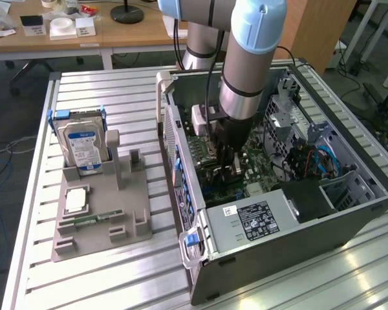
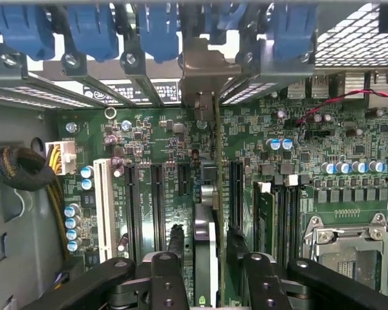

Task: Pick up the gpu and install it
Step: 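Insert the gpu into the slot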

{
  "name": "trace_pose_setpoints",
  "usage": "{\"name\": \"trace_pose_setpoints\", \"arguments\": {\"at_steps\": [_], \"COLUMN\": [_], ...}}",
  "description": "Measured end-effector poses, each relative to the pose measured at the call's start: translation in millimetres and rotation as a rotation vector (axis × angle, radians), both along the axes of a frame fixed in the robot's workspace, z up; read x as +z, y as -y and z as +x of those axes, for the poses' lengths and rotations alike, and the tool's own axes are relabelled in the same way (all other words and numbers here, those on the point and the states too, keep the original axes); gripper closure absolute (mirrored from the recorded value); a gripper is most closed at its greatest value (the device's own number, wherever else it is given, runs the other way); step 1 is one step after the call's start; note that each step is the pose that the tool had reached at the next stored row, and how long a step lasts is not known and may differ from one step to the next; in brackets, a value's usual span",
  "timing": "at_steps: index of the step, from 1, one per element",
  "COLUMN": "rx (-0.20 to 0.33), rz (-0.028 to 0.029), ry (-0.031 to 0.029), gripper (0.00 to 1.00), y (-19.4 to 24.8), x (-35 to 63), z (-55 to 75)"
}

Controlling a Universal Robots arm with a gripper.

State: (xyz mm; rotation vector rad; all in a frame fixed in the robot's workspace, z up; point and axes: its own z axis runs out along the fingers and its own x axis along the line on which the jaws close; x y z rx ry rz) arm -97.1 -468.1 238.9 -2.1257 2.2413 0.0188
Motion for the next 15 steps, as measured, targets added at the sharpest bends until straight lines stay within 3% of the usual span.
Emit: {"name": "trace_pose_setpoints", "arguments": {"at_steps": [8, 15], "rx": [0.0, 0.0], "rz": [-0.0041, -0.0041], "ry": [0.0001, 0.0001], "gripper": [0.6, 0.6], "y": [-0.7, -0.7], "x": [15.2, 15.6], "z": [0.0, 0.0]}}
